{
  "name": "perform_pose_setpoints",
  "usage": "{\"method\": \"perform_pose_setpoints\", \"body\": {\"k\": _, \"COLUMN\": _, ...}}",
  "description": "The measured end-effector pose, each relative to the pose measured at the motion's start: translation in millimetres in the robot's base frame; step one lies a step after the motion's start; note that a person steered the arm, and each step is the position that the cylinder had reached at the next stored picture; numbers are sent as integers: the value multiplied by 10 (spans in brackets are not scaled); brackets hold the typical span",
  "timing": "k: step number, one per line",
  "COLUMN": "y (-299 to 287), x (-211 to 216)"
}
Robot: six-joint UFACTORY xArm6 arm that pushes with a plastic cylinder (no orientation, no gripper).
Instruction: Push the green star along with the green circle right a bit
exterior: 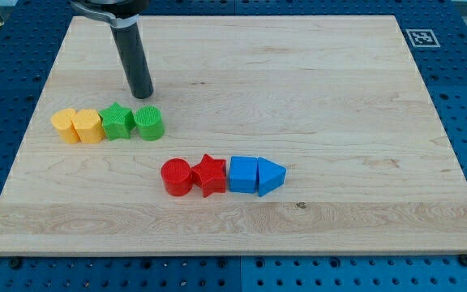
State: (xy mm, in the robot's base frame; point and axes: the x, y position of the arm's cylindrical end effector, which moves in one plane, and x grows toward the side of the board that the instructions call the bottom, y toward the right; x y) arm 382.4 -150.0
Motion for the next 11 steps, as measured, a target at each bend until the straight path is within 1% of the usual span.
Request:
{"method": "perform_pose_setpoints", "body": {"k": 1, "y": -287, "x": 27}}
{"method": "perform_pose_setpoints", "body": {"k": 2, "y": -544, "x": 166}}
{"method": "perform_pose_setpoints", "body": {"k": 3, "y": -632, "x": 228}}
{"method": "perform_pose_setpoints", "body": {"k": 6, "y": -594, "x": 383}}
{"method": "perform_pose_setpoints", "body": {"k": 11, "y": -108, "x": 446}}
